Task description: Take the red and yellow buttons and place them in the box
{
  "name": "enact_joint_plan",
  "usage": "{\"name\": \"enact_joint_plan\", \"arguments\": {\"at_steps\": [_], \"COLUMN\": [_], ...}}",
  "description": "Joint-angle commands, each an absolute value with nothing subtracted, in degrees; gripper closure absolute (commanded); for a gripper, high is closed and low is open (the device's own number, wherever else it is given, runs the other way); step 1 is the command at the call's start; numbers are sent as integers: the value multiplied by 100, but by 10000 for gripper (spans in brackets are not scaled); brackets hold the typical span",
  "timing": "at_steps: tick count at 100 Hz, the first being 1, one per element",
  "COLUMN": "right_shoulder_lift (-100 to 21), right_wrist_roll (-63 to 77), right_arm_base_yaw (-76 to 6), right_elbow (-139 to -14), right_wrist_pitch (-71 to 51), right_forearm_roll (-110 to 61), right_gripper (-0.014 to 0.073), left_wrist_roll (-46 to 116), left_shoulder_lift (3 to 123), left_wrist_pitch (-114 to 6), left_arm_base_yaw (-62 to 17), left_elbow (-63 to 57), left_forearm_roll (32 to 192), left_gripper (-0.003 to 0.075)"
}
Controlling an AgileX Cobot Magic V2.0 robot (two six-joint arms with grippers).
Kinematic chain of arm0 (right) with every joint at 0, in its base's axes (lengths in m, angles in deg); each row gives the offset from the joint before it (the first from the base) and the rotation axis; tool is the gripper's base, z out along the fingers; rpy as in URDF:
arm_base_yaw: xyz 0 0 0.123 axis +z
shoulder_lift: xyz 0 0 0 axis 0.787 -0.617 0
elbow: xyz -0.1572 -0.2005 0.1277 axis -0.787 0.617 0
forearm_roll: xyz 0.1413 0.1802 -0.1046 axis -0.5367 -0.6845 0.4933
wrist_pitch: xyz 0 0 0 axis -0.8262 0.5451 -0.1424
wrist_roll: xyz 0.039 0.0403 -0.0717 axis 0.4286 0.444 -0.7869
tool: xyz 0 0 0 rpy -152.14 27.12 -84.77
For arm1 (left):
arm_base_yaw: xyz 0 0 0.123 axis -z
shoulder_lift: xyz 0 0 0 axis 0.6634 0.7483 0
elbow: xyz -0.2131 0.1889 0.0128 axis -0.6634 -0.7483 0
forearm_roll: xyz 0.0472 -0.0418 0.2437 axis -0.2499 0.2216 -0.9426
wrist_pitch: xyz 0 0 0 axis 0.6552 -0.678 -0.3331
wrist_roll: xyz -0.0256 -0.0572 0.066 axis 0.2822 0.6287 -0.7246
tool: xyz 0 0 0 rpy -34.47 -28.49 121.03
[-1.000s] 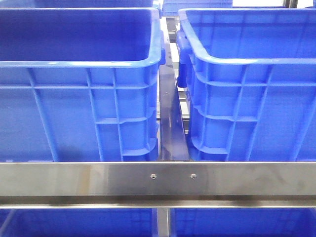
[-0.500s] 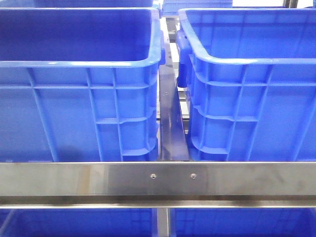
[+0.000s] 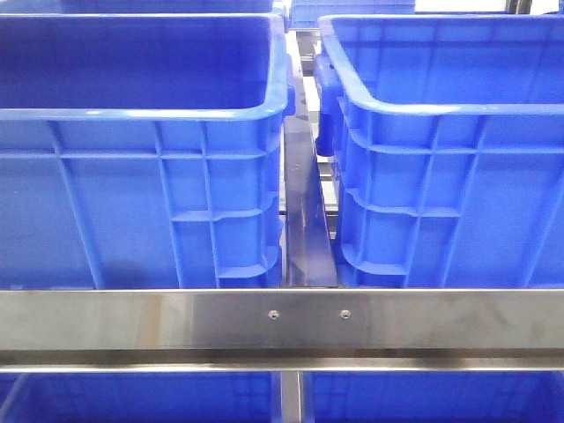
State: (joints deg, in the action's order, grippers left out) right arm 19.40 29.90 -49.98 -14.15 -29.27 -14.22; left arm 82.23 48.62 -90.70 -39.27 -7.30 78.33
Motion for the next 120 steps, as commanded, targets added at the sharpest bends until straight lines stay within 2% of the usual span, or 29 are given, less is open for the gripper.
{"name": "enact_joint_plan", "arguments": {"at_steps": [1, 23, 44, 83, 120], "right_shoulder_lift": [2088, 2088, 2088, 2088, 2088], "right_wrist_roll": [2975, 2975, 2975, 2975, 2975], "right_arm_base_yaw": [-5034, -5034, -5034, -5034, -5034], "right_elbow": [-1528, -1528, -1528, -1528, -1528], "right_wrist_pitch": [-3411, -3411, -3411, -3411, -3411], "right_forearm_roll": [-1420, -1420, -1420, -1420, -1420], "right_gripper": [662, 662, 662, 662, 662], "left_wrist_roll": [8216, 7706, 6964, 6964, 6987], "left_shoulder_lift": [4867, 5170, 6138, 8357, 9817], "left_wrist_pitch": [-8737, -8581, -8483, -8213, -8025], "left_arm_base_yaw": [-3930, -3919, -3795, -2517, -2390], "left_elbow": [-527, -479, -47, 1237, 1874], "left_forearm_roll": [7869, 8716, 9890, 9753, 9562], "left_gripper": [234, 238, 239, 239, 239]}}
